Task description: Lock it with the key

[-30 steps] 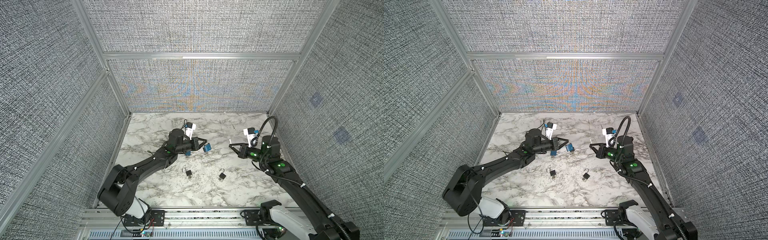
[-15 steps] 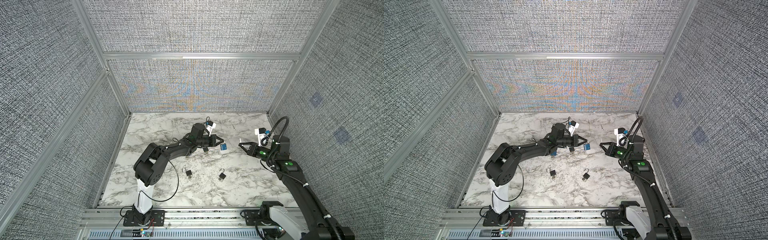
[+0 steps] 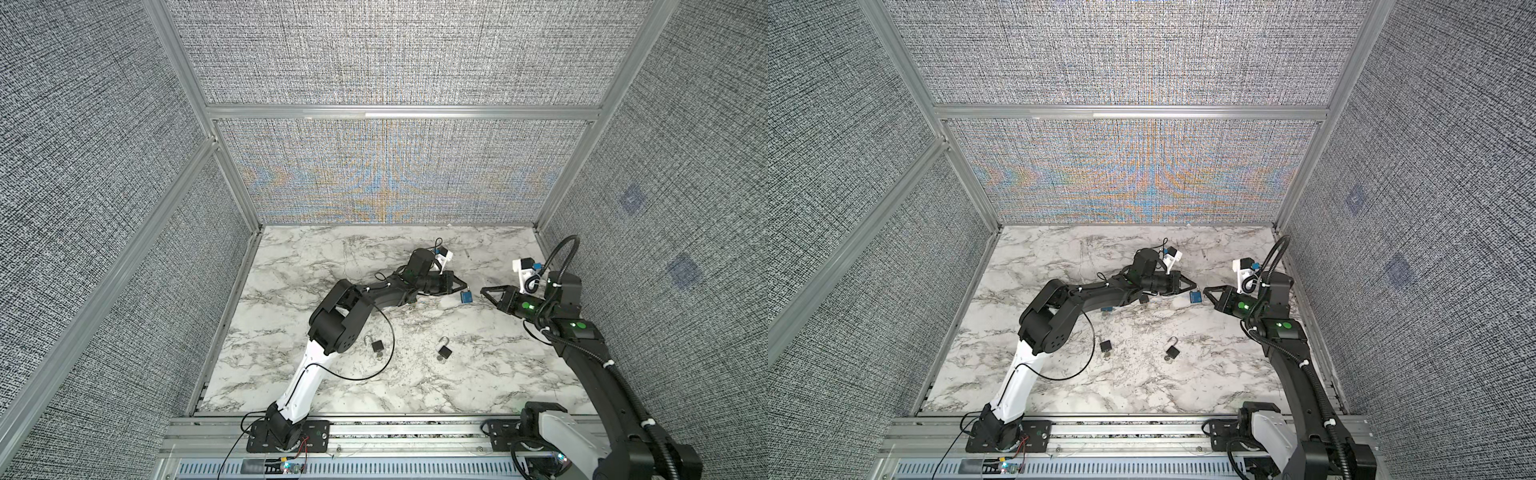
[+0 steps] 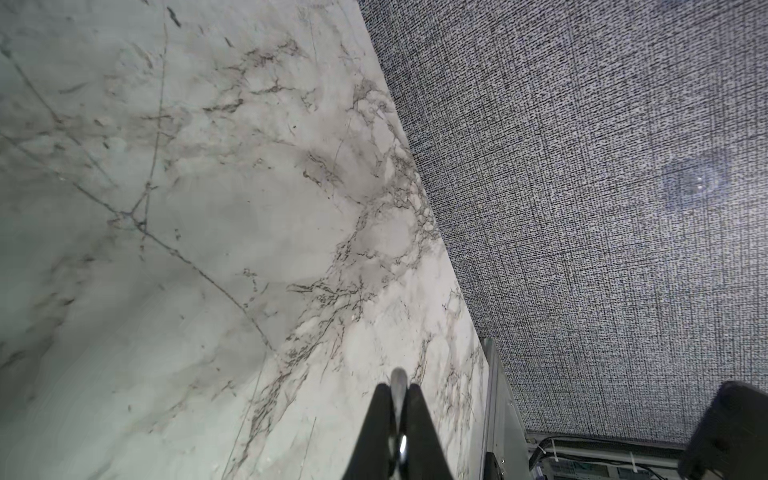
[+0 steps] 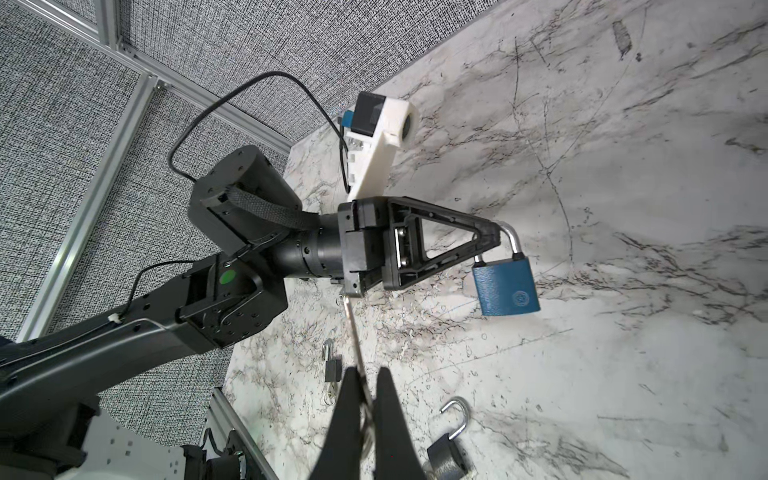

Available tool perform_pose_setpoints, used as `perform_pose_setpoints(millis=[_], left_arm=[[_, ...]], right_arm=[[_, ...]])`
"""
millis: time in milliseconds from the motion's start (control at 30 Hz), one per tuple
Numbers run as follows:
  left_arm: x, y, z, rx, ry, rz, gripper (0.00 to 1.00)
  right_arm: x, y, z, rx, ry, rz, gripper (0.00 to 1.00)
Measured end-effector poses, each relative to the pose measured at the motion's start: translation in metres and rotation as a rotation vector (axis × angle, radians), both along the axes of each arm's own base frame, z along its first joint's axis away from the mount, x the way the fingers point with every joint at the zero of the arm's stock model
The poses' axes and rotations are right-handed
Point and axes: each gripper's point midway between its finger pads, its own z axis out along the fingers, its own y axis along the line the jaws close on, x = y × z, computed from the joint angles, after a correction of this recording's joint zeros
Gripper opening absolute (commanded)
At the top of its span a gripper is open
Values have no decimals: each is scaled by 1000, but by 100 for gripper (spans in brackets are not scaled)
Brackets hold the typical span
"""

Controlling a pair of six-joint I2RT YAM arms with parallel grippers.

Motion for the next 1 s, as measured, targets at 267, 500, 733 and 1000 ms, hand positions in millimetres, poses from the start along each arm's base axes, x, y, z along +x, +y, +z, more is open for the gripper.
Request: perform_pose_setpoints(millis=[267,500,733,1000], left_arm=[[13,-9,-26,54,58,47,0],[21,-7,-57,117,104,96,0],[26,-8,-60,132,118,122,18],[34,0,-69,167,122,167,31]], right_arm=[[0,1,-9,-11,25,15,0],[0,0,-16,-15,55,13,0],[4,-2,-13,-23,54,0,0],[5,-6,-7,-48,49,-22,0]])
